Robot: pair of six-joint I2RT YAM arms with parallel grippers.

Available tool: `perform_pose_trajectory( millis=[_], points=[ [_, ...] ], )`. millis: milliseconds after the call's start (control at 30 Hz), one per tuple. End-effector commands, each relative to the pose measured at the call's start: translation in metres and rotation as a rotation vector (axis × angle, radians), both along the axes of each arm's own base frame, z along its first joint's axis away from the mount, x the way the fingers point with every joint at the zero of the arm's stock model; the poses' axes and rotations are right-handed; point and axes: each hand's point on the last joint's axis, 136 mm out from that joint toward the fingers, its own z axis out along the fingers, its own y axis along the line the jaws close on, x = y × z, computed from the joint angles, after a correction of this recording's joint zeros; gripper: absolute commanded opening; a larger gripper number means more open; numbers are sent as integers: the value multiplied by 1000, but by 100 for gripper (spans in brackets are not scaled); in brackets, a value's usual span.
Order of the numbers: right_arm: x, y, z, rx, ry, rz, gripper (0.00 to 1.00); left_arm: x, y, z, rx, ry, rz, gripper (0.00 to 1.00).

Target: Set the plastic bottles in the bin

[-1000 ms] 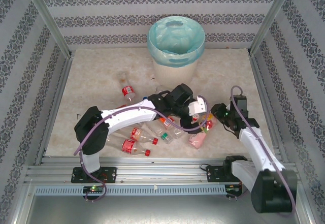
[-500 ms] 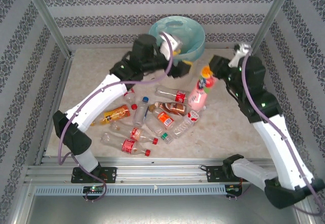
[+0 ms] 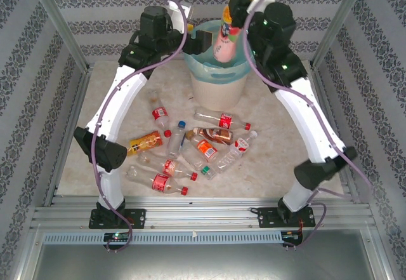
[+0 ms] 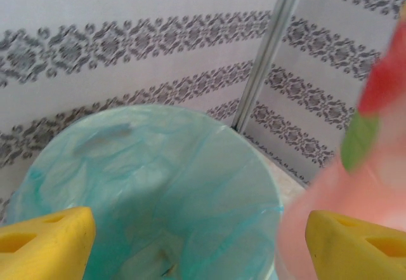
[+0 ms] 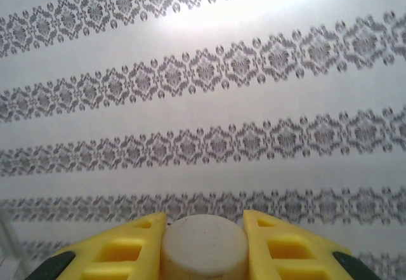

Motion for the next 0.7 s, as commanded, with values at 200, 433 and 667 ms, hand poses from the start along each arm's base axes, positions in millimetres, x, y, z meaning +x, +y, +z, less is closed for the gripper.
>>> perform_pose_trajectory(
  millis=[200,433,667],
  points=[
    [99,35,-39,-210,-43,-107,0,9,12,-16,-32,93,25,86],
    [144,33,-103,-275,60,-122,0,9,10,-29,-16,128,10,85],
    [164,25,-147,-329,150,-126,6,9,8,-38,-15,147,-1,85]
  ],
)
